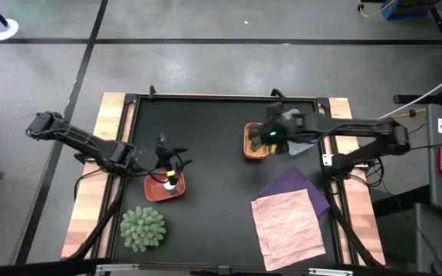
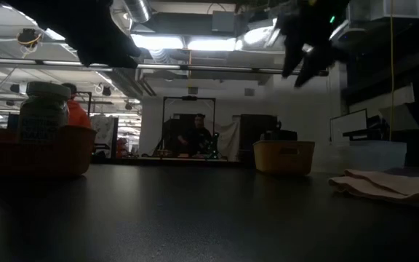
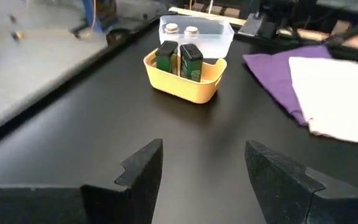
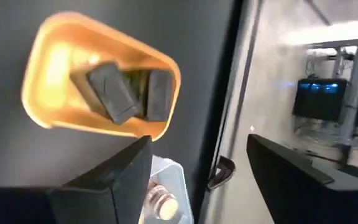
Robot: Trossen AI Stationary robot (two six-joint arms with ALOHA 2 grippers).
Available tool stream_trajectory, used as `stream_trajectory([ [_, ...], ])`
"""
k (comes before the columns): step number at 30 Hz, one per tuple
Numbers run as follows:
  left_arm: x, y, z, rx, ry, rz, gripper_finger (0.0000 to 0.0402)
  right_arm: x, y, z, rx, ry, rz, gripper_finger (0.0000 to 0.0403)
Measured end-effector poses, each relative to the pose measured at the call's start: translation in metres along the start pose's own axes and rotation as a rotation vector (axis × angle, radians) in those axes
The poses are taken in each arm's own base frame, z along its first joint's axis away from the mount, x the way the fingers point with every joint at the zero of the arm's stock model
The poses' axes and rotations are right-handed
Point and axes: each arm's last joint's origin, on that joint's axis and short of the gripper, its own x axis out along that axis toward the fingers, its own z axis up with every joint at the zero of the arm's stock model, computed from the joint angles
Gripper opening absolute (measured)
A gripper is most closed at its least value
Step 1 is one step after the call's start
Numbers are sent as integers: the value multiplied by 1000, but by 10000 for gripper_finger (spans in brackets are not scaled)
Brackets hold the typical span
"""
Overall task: Sort spices by type
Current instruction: Return to Home Position
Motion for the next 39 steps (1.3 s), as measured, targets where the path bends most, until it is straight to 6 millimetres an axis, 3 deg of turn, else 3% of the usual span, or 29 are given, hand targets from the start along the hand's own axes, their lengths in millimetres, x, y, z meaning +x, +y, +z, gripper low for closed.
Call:
stream_trajectory([
  [7,10,13,15,117,-78,47,212,-66,-17,-47,286,-324,63,262],
  [12,23,31,26,151,-80,-192,212,-83,-15,-83,377,-587,126,262],
  [18,29,63,37,140,-101,-337,212,-71,0,-114,512,-700,32,262],
  [25,12,79,37,118,-97,-403,212,-56,38,-147,678,-721,40,262],
  [30,3,78,8,88,-183,-444,212,-50,63,-165,789,-814,27,262],
  [34,-1,80,-25,38,-271,-478,212,-44,77,-173,863,-940,-16,262],
  [39,-9,85,-52,-9,-381,-497,212,-35,92,-181,911,-1030,-42,262],
])
